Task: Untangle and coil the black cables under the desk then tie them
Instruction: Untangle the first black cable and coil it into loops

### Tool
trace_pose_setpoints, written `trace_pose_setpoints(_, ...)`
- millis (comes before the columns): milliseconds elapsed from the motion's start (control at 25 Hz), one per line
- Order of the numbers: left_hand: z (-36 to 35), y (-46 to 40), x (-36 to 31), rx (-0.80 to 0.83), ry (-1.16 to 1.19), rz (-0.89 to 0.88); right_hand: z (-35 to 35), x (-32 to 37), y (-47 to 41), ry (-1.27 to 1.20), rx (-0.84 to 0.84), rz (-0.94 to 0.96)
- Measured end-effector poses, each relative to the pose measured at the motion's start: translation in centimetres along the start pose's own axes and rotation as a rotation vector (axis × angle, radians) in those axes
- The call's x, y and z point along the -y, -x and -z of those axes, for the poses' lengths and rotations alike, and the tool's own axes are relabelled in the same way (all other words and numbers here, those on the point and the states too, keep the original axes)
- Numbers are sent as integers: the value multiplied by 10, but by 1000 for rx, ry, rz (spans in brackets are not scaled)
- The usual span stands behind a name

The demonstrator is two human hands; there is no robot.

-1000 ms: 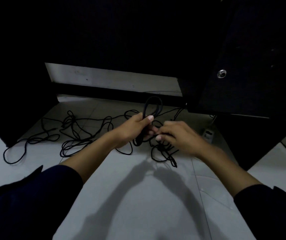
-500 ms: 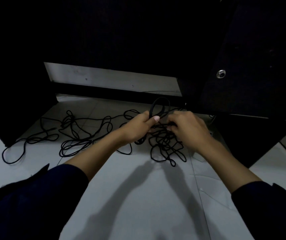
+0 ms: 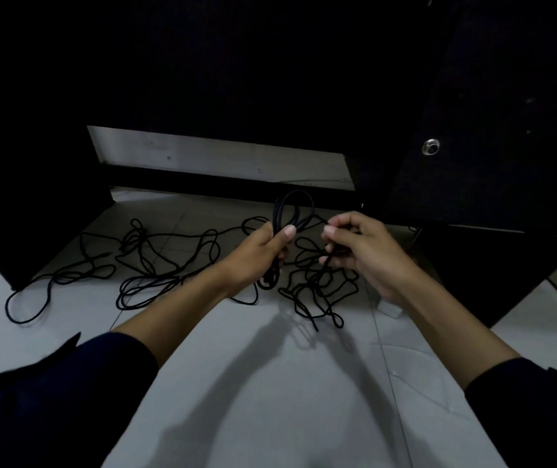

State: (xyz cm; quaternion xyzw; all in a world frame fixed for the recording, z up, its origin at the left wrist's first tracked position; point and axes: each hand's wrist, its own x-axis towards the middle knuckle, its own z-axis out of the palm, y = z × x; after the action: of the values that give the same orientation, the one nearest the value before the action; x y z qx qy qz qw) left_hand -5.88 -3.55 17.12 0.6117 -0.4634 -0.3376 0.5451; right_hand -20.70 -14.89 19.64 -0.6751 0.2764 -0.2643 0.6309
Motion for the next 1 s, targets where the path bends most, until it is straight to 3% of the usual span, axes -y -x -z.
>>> trace_pose_setpoints(160, -12, 0, -7, -43, 46, -34, -16, 7, 4, 87, -141, 176)
trace_pose_setpoints(360, -22, 0, -16, 49, 41, -70, -27, 11, -4, 144, -308, 295)
trace_pose_setpoints(520, -30, 2, -17, 102, 48, -99, -35, 8, -10, 168, -391, 308)
trace_pose_setpoints(600, -33, 2, -14, 100, 53, -88, -37, 8, -10, 29, -414, 248)
trace_pose_setpoints(680, -33, 2, -13, 84, 89, -75, -37, 8, -8, -78, -389, 202)
trace_pose_setpoints(840, -34, 3, -18, 46, 110, -84, -35, 3, -9, -15, -233, 162)
trace_pose_setpoints(1000, -41, 3, -15, -31, 99, -59, -30, 5, -8, 216, -177, 129)
